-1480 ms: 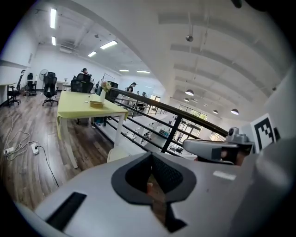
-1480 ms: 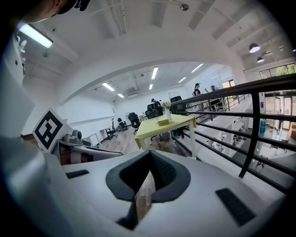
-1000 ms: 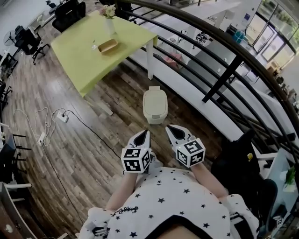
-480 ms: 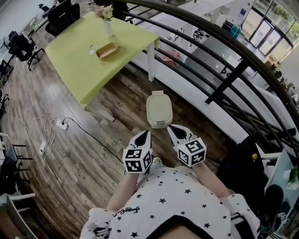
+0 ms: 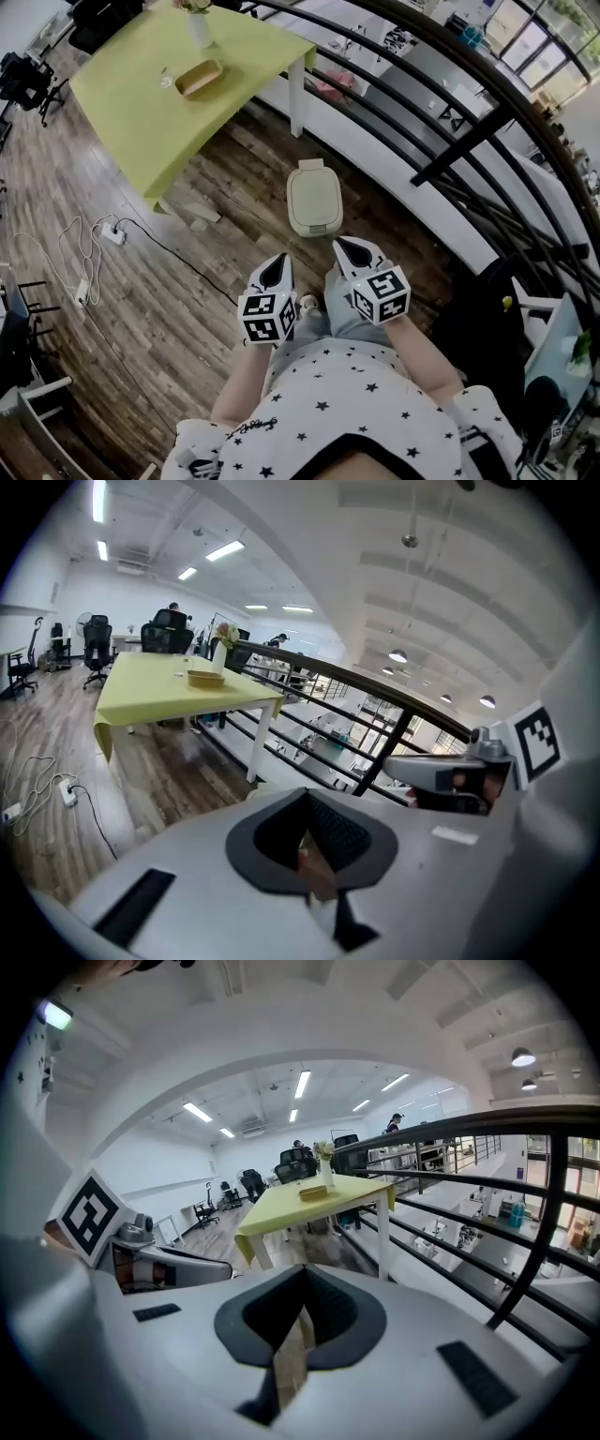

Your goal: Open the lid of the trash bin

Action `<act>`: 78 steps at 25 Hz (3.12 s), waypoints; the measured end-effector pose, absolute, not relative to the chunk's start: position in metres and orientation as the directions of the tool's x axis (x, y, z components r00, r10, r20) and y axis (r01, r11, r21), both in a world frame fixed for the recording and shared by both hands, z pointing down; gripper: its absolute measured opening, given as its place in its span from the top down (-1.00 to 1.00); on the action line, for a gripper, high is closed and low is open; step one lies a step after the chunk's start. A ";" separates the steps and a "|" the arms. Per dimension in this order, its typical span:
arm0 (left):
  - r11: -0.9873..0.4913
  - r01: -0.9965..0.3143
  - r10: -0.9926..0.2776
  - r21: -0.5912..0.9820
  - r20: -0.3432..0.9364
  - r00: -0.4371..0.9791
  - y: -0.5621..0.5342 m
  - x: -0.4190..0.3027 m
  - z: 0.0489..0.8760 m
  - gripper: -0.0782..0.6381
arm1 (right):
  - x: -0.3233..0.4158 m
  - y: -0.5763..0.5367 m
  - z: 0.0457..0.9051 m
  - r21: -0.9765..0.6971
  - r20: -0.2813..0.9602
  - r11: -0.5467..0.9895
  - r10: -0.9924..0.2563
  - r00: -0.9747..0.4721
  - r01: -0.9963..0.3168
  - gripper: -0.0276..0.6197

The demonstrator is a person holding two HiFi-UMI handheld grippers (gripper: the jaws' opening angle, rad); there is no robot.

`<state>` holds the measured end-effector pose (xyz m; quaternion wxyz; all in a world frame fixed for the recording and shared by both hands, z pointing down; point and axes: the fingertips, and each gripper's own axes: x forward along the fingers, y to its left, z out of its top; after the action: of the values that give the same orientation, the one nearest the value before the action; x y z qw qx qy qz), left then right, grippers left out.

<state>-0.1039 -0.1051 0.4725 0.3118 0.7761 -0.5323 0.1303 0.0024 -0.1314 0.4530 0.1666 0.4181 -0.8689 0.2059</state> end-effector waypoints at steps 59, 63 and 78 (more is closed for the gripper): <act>0.130 -0.914 -0.566 0.385 0.786 0.250 -0.158 -0.095 0.771 0.75 | 0.006 -0.216 0.916 -0.225 0.861 0.572 -0.262 -0.436 -0.788 0.93; 0.129 -0.912 -0.560 0.390 0.788 0.257 -0.158 -0.094 0.776 0.75 | 0.004 -0.212 0.927 -0.225 0.873 0.574 -0.240 -0.424 -0.787 0.93; 0.132 -0.914 -0.536 0.384 0.803 0.260 -0.149 -0.097 0.790 0.75 | 0.003 -0.207 0.945 -0.201 0.891 0.526 -0.252 -0.377 -0.827 0.93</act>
<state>-0.0972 -0.1487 0.7903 0.4838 0.6292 -0.5762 0.1950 0.0030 -0.2073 0.9451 0.4306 0.3549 -0.7599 0.3334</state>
